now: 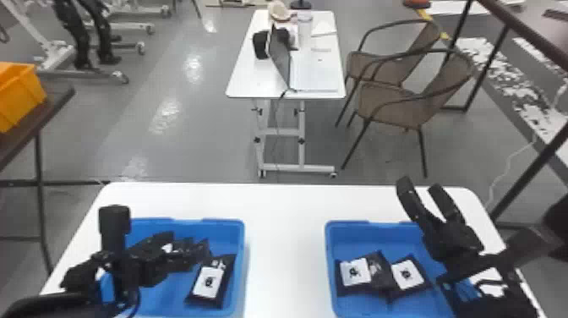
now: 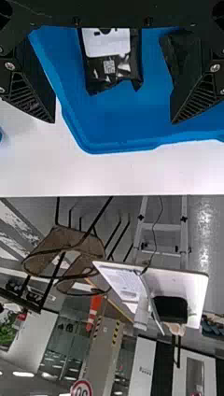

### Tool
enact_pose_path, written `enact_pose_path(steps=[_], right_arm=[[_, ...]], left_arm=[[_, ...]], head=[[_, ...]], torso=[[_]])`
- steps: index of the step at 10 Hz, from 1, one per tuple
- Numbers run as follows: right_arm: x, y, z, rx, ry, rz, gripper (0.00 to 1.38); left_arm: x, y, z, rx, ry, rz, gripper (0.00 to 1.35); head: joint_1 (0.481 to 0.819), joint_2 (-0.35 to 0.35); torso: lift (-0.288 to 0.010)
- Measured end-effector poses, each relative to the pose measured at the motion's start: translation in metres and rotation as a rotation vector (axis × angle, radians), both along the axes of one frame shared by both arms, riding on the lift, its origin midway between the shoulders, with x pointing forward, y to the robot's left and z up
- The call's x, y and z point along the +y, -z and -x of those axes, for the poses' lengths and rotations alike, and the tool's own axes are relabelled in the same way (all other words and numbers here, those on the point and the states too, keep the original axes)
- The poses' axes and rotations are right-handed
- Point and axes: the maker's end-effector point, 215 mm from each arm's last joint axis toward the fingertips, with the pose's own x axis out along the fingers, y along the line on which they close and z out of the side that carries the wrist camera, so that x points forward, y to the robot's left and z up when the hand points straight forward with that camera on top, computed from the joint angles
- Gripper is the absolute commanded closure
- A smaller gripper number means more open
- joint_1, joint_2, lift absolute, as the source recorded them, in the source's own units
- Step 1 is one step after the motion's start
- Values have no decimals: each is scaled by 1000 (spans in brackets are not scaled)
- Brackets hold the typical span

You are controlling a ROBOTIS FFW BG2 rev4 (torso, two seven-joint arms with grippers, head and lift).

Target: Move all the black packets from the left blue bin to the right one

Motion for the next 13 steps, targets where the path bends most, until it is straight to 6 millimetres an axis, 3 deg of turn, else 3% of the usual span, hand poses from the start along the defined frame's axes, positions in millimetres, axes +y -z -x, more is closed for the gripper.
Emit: enact_pose_path(steps=[3, 5, 7, 10, 13], right_arm=[[2, -2, 0, 4, -11, -12, 209], [3, -1, 0, 9, -14, -20, 209], [2, 1, 1, 14, -13, -27, 209], [1, 3, 1, 20, -14, -29, 211], [1, 8, 2, 30, -17, -34, 211]], left_arm=[[-56, 40, 6, 119, 59, 124, 117], [-69, 55, 7, 167, 51, 129, 117], [-80, 56, 12, 195, 59, 137, 113], [-76, 50, 25, 216, 34, 132, 117], [-53, 31, 30, 187, -21, 93, 117]], head=[[695, -22], [695, -36], [695, -47], [695, -51], [695, -28]], torso=[[0], [0], [0], [0], [0]])
